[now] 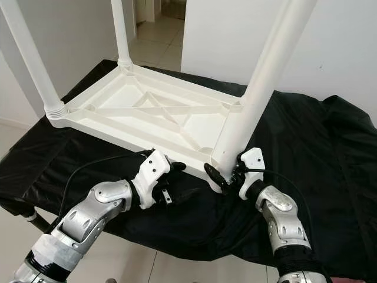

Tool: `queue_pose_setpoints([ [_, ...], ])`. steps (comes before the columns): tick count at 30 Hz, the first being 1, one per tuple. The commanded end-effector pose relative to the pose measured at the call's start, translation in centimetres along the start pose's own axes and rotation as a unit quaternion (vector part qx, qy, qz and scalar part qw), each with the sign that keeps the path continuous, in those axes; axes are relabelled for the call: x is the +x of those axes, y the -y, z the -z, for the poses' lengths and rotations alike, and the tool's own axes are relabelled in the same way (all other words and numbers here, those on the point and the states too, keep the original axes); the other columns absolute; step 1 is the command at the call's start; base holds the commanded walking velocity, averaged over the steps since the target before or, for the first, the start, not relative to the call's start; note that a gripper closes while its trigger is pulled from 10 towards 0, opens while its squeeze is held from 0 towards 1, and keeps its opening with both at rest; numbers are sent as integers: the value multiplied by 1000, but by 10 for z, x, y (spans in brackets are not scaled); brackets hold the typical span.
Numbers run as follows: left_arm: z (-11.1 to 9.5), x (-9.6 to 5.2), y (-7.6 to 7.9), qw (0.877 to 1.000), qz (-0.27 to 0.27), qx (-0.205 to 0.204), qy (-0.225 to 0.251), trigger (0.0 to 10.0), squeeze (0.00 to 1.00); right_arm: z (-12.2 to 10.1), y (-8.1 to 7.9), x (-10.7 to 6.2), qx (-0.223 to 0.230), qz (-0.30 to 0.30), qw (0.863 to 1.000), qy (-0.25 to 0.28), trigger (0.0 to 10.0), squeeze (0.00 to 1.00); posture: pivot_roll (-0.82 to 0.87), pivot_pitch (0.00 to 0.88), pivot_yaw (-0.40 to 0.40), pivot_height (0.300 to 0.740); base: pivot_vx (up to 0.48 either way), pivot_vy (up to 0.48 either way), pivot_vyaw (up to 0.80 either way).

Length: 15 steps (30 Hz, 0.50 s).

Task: Building children table

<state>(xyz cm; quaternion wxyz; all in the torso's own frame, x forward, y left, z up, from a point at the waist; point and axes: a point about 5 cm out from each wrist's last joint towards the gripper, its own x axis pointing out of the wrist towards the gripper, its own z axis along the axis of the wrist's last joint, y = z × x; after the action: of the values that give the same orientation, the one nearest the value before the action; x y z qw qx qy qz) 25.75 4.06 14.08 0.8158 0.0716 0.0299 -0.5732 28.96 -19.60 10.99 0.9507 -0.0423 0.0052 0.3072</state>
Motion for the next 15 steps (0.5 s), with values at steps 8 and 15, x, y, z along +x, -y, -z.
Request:
queue_pose_setpoints([
  [8, -2, 0, 0, 1000, 20, 9, 3, 10000, 0, 4, -14, -2, 27, -8, 1000, 11, 4353, 0, -56, 0, -69, 740, 0, 0, 0],
  [15, -2, 1, 0, 1000, 22, 7, 4, 10000, 0, 2, -23, -2, 40, 31, 998, 26, 10000, 0, -68, 0, -64, 740, 0, 0, 0],
])
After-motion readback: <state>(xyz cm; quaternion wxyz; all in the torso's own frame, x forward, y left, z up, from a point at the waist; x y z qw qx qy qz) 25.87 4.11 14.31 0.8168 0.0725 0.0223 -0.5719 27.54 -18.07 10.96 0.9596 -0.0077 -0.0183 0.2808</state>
